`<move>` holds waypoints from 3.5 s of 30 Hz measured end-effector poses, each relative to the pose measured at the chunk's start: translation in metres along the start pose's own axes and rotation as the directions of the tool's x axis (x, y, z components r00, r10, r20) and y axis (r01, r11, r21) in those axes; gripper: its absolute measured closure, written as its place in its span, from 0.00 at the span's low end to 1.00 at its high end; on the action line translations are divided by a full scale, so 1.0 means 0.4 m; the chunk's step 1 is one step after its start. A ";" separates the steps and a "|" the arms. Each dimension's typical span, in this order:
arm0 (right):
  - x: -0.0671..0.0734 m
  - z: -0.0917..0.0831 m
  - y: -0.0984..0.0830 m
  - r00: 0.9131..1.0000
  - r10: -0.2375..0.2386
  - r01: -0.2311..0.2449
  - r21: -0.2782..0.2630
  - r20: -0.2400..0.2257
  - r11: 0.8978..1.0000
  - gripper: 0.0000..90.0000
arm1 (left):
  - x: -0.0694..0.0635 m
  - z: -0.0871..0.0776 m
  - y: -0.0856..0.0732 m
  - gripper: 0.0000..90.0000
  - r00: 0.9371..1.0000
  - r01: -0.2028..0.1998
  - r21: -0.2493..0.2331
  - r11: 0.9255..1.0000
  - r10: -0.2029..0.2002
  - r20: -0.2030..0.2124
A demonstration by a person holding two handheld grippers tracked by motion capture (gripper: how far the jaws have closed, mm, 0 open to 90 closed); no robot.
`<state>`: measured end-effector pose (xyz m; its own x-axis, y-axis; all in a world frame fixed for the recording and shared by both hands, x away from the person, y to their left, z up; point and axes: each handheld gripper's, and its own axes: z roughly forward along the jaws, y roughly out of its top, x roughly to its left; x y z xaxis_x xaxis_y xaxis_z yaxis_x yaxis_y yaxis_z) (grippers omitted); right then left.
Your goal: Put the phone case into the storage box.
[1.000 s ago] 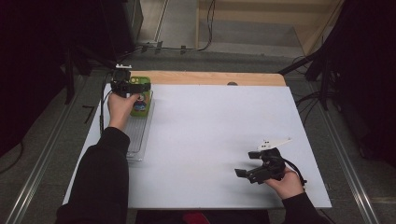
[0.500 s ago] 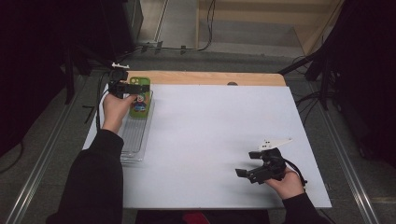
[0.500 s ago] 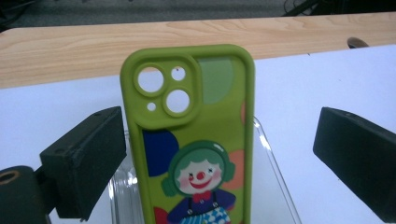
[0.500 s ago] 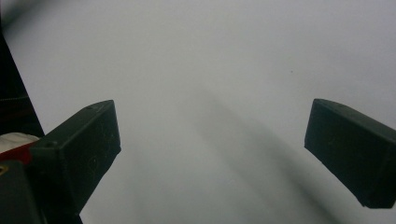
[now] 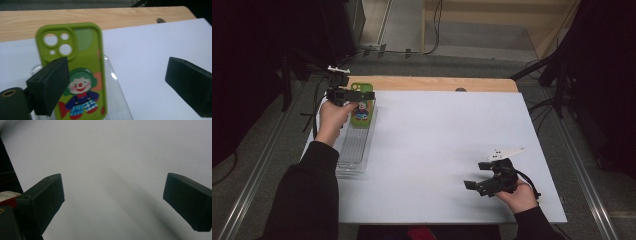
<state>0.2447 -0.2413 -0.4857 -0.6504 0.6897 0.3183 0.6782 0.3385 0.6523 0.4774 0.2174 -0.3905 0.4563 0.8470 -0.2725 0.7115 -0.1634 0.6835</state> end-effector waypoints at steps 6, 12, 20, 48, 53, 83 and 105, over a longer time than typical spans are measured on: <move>-0.001 0.000 0.000 1.000 0.002 -0.002 0.000 -0.002 1.000 0.03 | -0.022 -0.002 0.000 0.11 0.997 -0.018 0.013 1.000 0.017 0.076; -0.001 -0.001 0.001 1.000 0.006 -0.006 0.001 -0.001 1.000 0.03 | -0.043 0.002 -0.003 0.12 0.992 -0.038 0.042 0.998 0.033 0.121; -0.003 0.000 0.000 1.000 0.004 -0.004 0.002 0.004 1.000 0.03 | -0.070 0.001 -0.011 0.15 0.983 -0.076 0.065 0.995 0.064 0.172; -0.007 0.001 -0.001 1.000 0.014 -0.014 0.001 0.001 1.000 0.03 | -0.152 0.016 -0.098 0.16 0.946 -0.190 0.085 0.978 0.159 0.282; -0.007 0.001 -0.001 1.000 0.013 -0.013 0.001 0.001 1.000 0.03 | -0.157 0.017 -0.112 0.16 0.942 -0.198 0.087 0.976 0.164 0.294; -0.010 -0.001 -0.003 1.000 0.022 -0.022 0.005 0.009 1.000 0.03 | -0.189 -0.017 -0.206 0.21 0.927 -0.228 0.084 0.970 0.190 0.322; -0.009 -0.003 -0.002 0.999 0.037 -0.037 -0.013 0.014 0.999 0.05 | -0.210 -0.056 -0.294 0.24 0.917 -0.240 0.048 0.970 0.210 0.339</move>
<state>0.2463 -0.2449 -0.4864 -0.6200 0.7106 0.3328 0.6972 0.3043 0.6491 0.3434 0.1766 -0.4328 0.7492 0.5709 -0.3357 0.6059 -0.3862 0.6955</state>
